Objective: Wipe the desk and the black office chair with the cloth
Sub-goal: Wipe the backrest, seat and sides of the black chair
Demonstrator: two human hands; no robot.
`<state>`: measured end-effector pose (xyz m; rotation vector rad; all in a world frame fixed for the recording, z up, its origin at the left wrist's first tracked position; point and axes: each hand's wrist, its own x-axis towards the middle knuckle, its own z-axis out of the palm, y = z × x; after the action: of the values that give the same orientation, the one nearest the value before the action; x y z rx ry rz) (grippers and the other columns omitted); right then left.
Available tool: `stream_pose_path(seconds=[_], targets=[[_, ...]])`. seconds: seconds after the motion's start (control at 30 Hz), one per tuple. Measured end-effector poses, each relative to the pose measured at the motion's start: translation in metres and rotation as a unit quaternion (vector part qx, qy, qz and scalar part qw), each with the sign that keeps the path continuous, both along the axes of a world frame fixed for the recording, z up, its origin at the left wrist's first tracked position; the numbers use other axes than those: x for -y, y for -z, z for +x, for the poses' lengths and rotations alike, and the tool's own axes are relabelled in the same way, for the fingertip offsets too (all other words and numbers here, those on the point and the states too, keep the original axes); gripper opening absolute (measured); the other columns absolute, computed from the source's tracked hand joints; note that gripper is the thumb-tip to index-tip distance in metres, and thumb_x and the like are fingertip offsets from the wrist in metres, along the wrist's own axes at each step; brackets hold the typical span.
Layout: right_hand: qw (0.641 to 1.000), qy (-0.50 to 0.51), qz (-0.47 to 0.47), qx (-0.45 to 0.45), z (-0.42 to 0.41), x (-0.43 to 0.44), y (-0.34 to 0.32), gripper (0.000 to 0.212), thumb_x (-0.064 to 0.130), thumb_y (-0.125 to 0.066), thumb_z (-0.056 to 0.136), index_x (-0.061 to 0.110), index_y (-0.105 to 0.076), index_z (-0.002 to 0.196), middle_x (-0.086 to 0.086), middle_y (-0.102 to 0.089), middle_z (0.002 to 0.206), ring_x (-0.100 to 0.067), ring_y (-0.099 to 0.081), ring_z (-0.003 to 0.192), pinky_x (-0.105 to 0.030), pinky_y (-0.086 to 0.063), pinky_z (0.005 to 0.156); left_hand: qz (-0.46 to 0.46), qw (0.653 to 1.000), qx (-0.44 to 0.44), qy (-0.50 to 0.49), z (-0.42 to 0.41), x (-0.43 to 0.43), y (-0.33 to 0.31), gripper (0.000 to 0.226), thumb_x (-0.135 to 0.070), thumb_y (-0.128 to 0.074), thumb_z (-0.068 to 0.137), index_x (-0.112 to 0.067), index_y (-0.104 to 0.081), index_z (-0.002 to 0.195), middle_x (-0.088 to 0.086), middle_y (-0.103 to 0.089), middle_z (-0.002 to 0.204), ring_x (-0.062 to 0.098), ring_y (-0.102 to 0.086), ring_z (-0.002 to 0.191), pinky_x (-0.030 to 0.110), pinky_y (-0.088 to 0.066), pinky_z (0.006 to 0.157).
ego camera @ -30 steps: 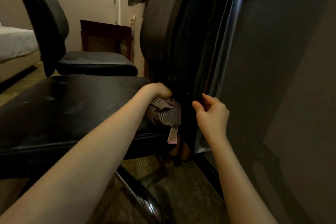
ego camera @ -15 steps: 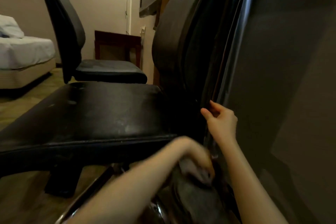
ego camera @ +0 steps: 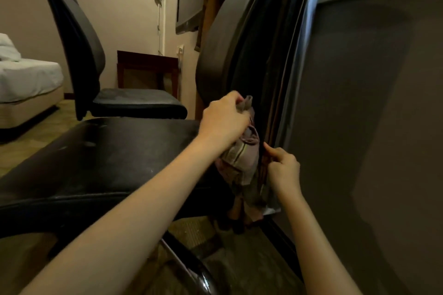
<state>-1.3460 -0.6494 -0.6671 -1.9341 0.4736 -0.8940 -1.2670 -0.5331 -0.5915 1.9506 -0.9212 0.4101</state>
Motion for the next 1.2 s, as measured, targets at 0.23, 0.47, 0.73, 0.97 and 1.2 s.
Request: stream_pose_path(seconds=[0.23,0.47,0.73,0.97,1.2], targets=[[0.998,0.0,-0.057,0.038,-0.006,-0.017,0.007,0.05,-0.016,-0.041,0.085,0.005,-0.057,0.126,0.002,-0.054,0.081,-0.005,-0.05,0.068,-0.007,-0.042,0.053,0.096,0.987,0.117,-0.051,-0.015,-0.007,0.043,0.006,-0.023,-0.052,0.089,-0.018,-0.052,0.093,0.0,-0.055,0.075,0.029,-0.059,0.081,0.029,-0.035,0.06],[0.986,0.002,-0.155,0.061,-0.01,-0.041,0.015,0.048,-0.016,-0.044,0.082,0.003,-0.061,0.122,-0.004,-0.057,0.08,-0.017,-0.055,0.073,-0.013,-0.042,0.062,0.27,0.962,0.047,-0.009,-0.01,-0.039,0.031,0.023,-0.025,-0.059,0.083,-0.023,-0.047,0.064,-0.005,-0.046,0.066,0.016,-0.046,0.065,0.027,-0.033,0.055],[0.936,0.064,-0.246,0.242,0.002,-0.085,0.033,0.023,0.0,-0.049,0.08,0.001,-0.072,0.081,-0.002,-0.06,0.064,-0.009,-0.053,0.053,-0.008,-0.039,0.052,0.195,0.976,-0.091,-0.034,0.012,-0.124,0.015,0.011,-0.022,-0.062,0.085,-0.018,-0.062,0.095,-0.001,-0.054,0.093,0.016,-0.05,0.089,0.026,-0.036,0.072],[0.911,0.056,-0.234,0.336,0.018,-0.134,0.047,0.023,0.002,-0.048,0.085,0.001,-0.064,0.068,-0.006,-0.054,0.059,-0.009,-0.046,0.049,-0.015,-0.035,0.046,0.219,0.952,-0.149,-0.155,0.031,-0.186,0.054,0.026,-0.023,-0.064,0.083,-0.017,-0.061,0.108,0.007,-0.06,0.11,0.022,-0.058,0.094,0.033,-0.045,0.08],[0.897,0.012,-0.228,0.379,0.035,-0.176,0.049,0.021,-0.003,-0.048,0.083,-0.001,-0.062,0.067,-0.008,-0.053,0.058,-0.008,-0.043,0.052,-0.014,-0.034,0.046,0.251,0.938,-0.189,-0.147,0.045,-0.234,0.059,0.021,-0.022,-0.064,0.085,-0.005,-0.063,0.098,0.008,-0.057,0.084,0.022,-0.055,0.076,0.03,-0.037,0.068]])
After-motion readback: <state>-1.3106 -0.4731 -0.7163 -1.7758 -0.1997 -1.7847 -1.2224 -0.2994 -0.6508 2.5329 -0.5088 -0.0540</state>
